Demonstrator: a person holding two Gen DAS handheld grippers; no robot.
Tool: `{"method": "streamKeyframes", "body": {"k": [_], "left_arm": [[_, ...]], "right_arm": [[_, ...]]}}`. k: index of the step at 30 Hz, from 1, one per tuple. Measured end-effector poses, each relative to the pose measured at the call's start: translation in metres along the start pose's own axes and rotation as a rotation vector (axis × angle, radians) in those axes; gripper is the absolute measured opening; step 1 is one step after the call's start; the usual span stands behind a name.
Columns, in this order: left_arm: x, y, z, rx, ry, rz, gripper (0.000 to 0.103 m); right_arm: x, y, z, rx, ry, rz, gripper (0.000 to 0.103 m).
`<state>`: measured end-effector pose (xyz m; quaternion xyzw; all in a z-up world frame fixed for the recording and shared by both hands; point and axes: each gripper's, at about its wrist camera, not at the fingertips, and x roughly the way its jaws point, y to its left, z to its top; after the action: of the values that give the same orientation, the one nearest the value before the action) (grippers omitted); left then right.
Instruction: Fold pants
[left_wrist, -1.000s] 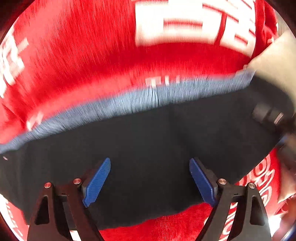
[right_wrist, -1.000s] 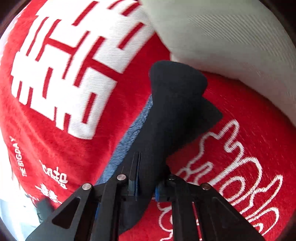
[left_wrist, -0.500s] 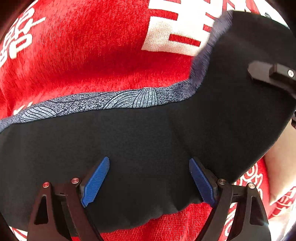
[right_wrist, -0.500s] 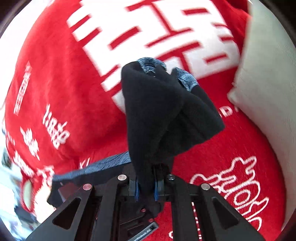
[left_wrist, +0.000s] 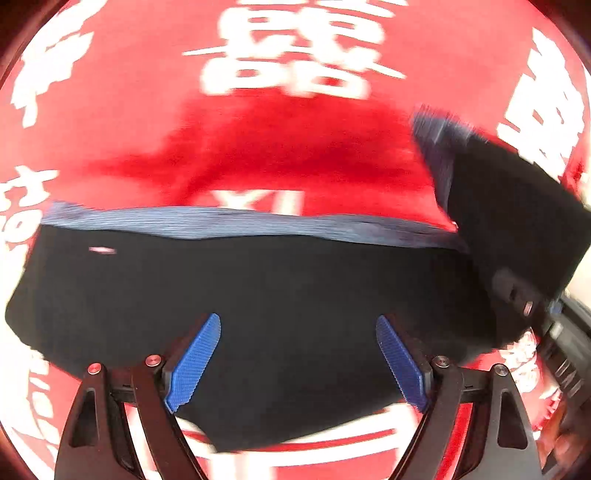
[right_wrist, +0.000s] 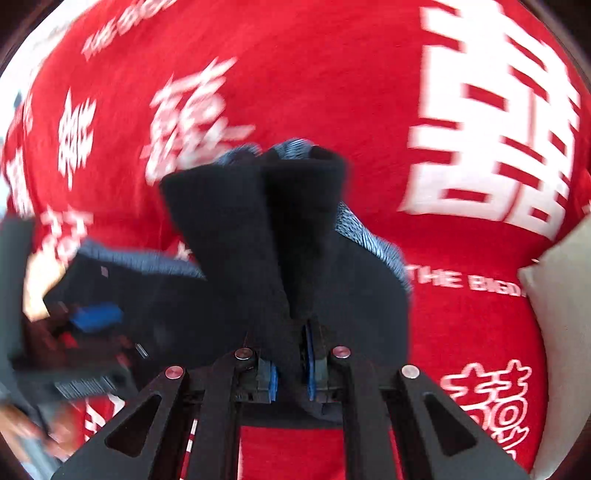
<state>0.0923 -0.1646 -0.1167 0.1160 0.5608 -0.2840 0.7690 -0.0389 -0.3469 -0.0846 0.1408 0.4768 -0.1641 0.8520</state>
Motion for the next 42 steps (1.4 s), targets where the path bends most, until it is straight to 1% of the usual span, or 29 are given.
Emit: {"method": "streamKeyframes", "body": {"k": [1,3,4,5,6,8,9,10,11,12,13,14,15,16,17,19,22,24,25,26,27,28,30,31,32,34,37,39,42], "left_arm": [[0.000,0.015,-0.001,-0.013,0.003,0.024,0.088],[0.000,0.042,0.003,-0.045,0.010,0.050,0.088],[0.001,0.058,0.002,-0.063,0.015,0.062,0.088],[0.004,0.061,0.006,-0.070,0.021,0.068,0.088],[0.002,0.072,0.002,-0.076,0.029,0.070,0.088],[0.001,0.069,-0.004,-0.066,0.036,0.066,0.088],[-0.002,0.056,-0.007,-0.056,0.038,0.061,0.088],[-0.006,0.052,-0.007,-0.045,0.041,0.051,0.088],[-0.009,0.049,-0.006,-0.038,0.044,0.037,0.088],[0.002,0.038,0.004,-0.031,0.047,0.020,0.088],[-0.002,0.031,0.007,-0.024,0.043,-0.015,0.088],[-0.004,0.029,0.008,-0.018,0.039,-0.041,0.088],[-0.007,0.022,0.012,-0.012,0.037,-0.074,0.088],[-0.009,0.015,0.016,-0.004,0.038,-0.113,0.088],[-0.011,0.005,0.017,0.010,0.046,-0.149,0.088],[-0.004,-0.014,0.020,0.059,0.076,-0.199,0.088],[0.007,-0.034,0.022,0.110,0.094,-0.215,0.088],[0.017,-0.041,0.024,0.108,0.113,-0.237,0.087],[0.021,-0.044,0.025,0.106,0.117,-0.245,0.085],[0.021,-0.047,0.024,0.105,0.121,-0.251,0.072],[0.025,-0.049,0.024,0.107,0.135,-0.256,0.058],[0.031,-0.052,0.024,0.109,0.155,-0.255,0.050],[0.044,-0.056,0.023,0.119,0.201,-0.245,0.018],[0.051,-0.057,0.021,0.124,0.231,-0.241,0.010],[0.052,-0.056,0.021,0.119,0.243,-0.245,0.010],[0.045,-0.054,0.021,0.103,0.232,-0.262,0.009],[0.025,-0.053,0.017,0.142,0.194,-0.253,0.007],[0.021,-0.049,0.007,0.167,0.190,-0.233,0.006],[0.043,-0.034,-0.015,0.143,0.246,-0.200,0.007]], "right_arm": [[0.008,0.011,-0.004,-0.017,0.015,-0.010,0.013],[0.038,0.044,-0.020,-0.070,0.075,-0.050,0.015],[0.047,0.055,-0.025,-0.086,0.093,-0.069,0.016],[0.059,0.068,-0.034,-0.115,0.115,-0.107,0.018],[0.065,0.076,-0.040,-0.140,0.122,-0.139,0.021],[0.063,0.090,-0.053,-0.204,0.106,-0.208,0.026],[0.057,0.095,-0.058,-0.225,0.105,-0.200,0.040],[0.054,0.097,-0.059,-0.229,0.110,-0.174,0.054],[0.047,0.096,-0.062,-0.228,0.120,-0.128,0.056],[0.040,0.093,-0.063,-0.228,0.126,-0.100,0.056],[0.033,0.092,-0.063,-0.224,0.130,-0.077,0.056],[0.021,0.082,-0.062,-0.199,0.131,-0.059,0.056],[0.017,0.081,-0.059,-0.176,0.127,-0.052,0.056],[0.006,0.066,-0.054,-0.119,0.117,-0.047,0.058],[0.000,0.056,-0.052,-0.075,0.109,-0.047,0.060],[-0.007,0.035,-0.047,0.020,0.111,-0.052,0.060],[-0.010,0.002,-0.045,0.165,0.141,-0.051,0.060],[-0.007,-0.012,-0.051,0.219,0.160,-0.038,0.060],[-0.005,-0.017,-0.054,0.241,0.171,-0.030,0.060],[-0.005,-0.021,-0.055,0.250,0.175,-0.025,0.060],[-0.005,-0.025,-0.059,0.264,0.182,-0.017,0.060],[-0.003,-0.026,-0.062,0.272,0.187,-0.011,0.059],[-0.001,-0.030,-0.067,0.302,0.202,0.010,0.059],[0.001,-0.031,-0.068,0.311,0.204,0.016,0.057],[0.000,-0.032,-0.068,0.317,0.205,0.020,0.055],[-0.003,-0.035,-0.067,0.327,0.206,0.033,0.050],[-0.010,-0.041,-0.064,0.334,0.192,0.043,0.050],[-0.016,-0.044,-0.064,0.330,0.183,0.044,0.050],[-0.014,-0.045,-0.068,0.329,0.197,0.048,0.050]]}}
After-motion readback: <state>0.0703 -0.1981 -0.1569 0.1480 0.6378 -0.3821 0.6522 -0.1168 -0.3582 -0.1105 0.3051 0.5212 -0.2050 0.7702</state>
